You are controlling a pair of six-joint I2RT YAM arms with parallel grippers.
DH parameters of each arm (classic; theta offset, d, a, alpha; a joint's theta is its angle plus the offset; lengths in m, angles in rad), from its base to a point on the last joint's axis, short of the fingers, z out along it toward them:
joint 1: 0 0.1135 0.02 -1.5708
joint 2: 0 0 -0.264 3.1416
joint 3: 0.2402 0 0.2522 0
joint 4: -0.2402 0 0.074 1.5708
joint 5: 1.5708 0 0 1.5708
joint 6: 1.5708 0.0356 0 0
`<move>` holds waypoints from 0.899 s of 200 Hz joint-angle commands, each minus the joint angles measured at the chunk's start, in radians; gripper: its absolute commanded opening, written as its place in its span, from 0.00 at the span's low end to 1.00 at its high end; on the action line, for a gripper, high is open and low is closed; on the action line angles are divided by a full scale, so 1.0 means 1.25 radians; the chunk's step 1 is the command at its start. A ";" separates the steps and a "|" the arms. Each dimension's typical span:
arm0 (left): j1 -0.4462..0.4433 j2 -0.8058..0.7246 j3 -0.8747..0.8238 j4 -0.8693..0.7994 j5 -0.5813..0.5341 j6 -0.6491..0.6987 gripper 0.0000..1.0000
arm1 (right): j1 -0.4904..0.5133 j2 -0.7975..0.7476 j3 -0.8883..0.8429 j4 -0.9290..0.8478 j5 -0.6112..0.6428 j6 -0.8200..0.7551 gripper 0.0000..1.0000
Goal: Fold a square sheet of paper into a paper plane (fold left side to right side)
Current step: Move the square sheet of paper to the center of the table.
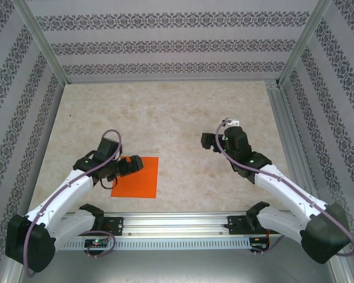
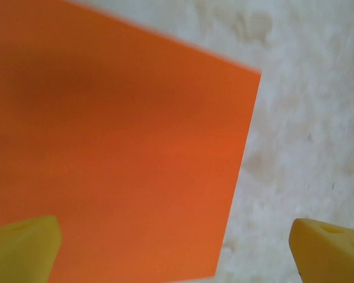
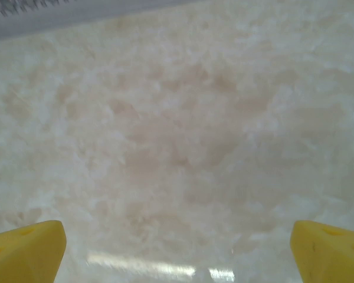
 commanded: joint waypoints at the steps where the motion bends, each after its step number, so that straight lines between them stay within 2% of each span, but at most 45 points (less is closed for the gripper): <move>1: -0.048 0.021 -0.031 0.024 0.068 -0.095 1.00 | 0.023 0.038 0.052 -0.069 0.080 0.027 0.98; 43: -0.079 0.115 -0.027 0.141 0.090 -0.108 1.00 | 0.033 0.036 0.055 -0.080 0.090 0.028 0.98; 82: -0.079 0.212 0.022 0.139 0.081 -0.059 1.00 | 0.033 -0.013 0.026 -0.092 0.117 0.029 0.98; 180: -0.093 0.340 0.034 0.261 0.074 -0.084 1.00 | 0.030 -0.106 -0.011 -0.141 0.144 0.032 0.98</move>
